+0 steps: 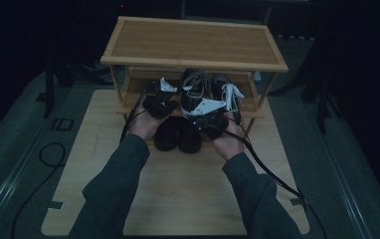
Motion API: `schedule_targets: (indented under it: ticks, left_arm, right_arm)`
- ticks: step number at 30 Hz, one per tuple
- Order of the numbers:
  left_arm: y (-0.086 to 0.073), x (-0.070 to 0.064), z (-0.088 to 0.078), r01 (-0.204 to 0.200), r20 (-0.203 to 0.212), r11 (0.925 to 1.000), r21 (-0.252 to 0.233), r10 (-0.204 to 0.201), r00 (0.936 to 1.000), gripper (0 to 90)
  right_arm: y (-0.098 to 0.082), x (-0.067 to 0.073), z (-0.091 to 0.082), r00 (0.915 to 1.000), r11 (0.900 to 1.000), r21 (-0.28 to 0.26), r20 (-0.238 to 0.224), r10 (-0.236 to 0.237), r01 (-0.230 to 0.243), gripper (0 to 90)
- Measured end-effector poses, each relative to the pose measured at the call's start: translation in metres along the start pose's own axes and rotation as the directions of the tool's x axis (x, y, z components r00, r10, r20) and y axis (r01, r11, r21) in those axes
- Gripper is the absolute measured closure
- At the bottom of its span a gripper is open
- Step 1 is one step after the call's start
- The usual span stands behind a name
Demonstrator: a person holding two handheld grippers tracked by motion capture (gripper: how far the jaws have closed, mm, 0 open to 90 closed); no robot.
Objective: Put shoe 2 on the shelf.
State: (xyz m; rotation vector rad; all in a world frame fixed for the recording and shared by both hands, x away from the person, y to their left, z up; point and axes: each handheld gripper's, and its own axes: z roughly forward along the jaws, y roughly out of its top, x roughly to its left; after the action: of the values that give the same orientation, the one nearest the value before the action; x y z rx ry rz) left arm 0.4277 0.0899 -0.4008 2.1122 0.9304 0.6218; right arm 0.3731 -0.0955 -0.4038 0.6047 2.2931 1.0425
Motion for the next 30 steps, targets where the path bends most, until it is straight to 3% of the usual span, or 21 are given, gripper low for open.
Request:
schedule_targets:
  ticks: [5, 14, 20, 23, 30]
  left_arm:
    - [0.0, 0.0, 0.0, 0.002, -0.002, 1.0, -0.001, -0.002, 1.0, 90.0]
    - [0.0, 0.001, 0.0, -0.004, 0.002, 1.0, -0.002, 0.004, 1.0, 90.0]
    - [-0.001, 0.002, 0.0, 0.007, 0.013, 1.0, -0.007, -0.007, 0.9999, 90.0]
    - [-0.001, 0.002, 0.0, 0.007, 0.012, 0.9999, -0.008, -0.007, 0.9999, 90.0]
    - [-0.001, 0.002, 0.0, 0.009, 0.014, 0.9999, -0.008, -0.009, 0.9999, 90.0]
  right_arm:
    - [0.0, -0.001, 0.001, 0.9995, 1.0, 0.0, 0.03, -0.001, 0.001, 90.0]
    - [0.001, 0.001, 0.002, 0.9991, 1.0, 0.006, 0.041, -0.006, 0.006, 90.0]
    - [-0.002, -0.005, -0.014, 0.9999, 1.0, -0.018, 0.013, 0.004, -0.004, 90.0]
    - [-0.004, -0.009, -0.021, 0.9994, 1.0, -0.028, -0.034, 0.003, -0.004, 90.0]
    - [-0.005, -0.011, -0.031, 0.998, 1.0, 0.003, -0.057, -0.028, 0.029, 89.8]
